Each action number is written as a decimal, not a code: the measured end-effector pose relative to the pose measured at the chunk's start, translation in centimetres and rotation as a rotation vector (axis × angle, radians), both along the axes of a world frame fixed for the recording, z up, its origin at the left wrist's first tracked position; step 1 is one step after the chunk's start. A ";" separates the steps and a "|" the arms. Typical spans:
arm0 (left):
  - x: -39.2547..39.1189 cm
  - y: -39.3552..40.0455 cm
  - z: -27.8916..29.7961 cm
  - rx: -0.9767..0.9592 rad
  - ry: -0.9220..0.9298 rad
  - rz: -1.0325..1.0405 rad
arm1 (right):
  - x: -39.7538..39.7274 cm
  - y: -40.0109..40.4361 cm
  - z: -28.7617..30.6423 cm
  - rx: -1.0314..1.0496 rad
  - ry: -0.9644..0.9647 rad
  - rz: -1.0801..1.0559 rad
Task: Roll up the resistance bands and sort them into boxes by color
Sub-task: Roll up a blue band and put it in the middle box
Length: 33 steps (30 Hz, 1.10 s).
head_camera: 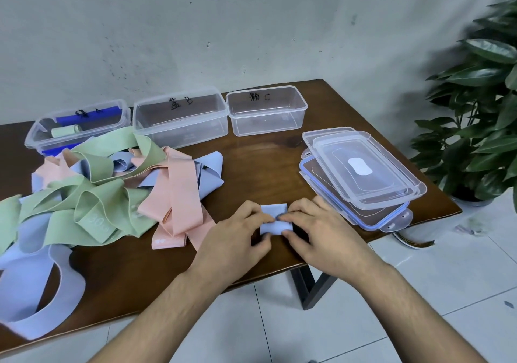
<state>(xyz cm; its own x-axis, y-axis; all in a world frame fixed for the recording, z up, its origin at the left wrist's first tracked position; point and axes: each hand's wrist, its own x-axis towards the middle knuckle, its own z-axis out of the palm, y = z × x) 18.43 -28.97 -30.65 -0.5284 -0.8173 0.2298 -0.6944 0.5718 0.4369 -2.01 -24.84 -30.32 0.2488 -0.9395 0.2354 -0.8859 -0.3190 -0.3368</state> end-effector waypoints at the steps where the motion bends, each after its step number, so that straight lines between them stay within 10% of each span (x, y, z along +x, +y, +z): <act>1: 0.0 -0.1 0.0 0.001 -0.001 -0.005 | 0.1 0.1 0.0 -0.015 -0.015 -0.004; 33: -0.3 -0.9 -0.2 -0.015 0.032 0.032 | 0.2 -2.5 -0.5 -0.007 -0.115 -0.045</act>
